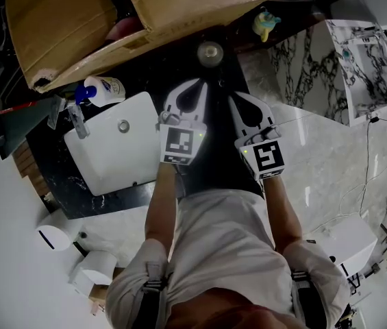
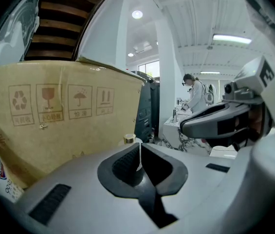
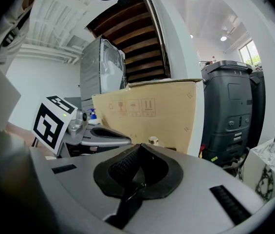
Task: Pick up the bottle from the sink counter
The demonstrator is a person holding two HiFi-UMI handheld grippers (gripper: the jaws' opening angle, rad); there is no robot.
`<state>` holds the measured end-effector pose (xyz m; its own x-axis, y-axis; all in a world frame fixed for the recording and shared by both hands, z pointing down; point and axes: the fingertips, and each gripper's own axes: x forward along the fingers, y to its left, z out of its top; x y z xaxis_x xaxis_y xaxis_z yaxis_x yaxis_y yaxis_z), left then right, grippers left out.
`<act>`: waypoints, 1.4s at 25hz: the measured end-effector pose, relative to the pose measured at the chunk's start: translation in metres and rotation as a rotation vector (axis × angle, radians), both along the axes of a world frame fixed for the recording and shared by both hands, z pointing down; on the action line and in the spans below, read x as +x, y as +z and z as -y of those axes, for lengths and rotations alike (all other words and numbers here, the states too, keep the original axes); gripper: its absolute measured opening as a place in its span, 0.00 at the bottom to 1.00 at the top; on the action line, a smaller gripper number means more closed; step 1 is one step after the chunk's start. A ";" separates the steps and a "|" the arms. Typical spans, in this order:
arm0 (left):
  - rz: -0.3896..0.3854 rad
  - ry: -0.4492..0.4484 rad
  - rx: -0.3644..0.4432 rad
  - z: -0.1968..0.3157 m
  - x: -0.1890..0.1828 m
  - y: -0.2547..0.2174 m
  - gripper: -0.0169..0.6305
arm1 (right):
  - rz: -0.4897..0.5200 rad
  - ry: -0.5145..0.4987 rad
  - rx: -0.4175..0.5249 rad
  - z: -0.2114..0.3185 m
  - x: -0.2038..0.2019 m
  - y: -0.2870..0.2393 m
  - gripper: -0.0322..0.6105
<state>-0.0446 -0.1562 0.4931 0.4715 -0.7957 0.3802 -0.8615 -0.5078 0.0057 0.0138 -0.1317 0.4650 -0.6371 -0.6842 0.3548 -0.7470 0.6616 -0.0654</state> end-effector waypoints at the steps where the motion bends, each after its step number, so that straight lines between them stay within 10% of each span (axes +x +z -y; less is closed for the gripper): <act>1: 0.000 0.000 -0.004 0.002 0.000 0.002 0.03 | 0.001 0.000 -0.002 0.001 0.000 0.001 0.05; 11: -0.004 0.002 -0.035 0.016 -0.002 0.023 0.04 | -0.005 -0.004 -0.018 0.010 -0.005 0.014 0.05; 13: -0.006 0.003 -0.041 0.019 -0.003 0.026 0.17 | -0.003 -0.002 -0.022 0.011 -0.005 0.015 0.05; 35: 0.016 0.025 -0.113 0.049 0.010 0.063 0.42 | 0.000 0.022 -0.052 0.019 -0.002 0.031 0.05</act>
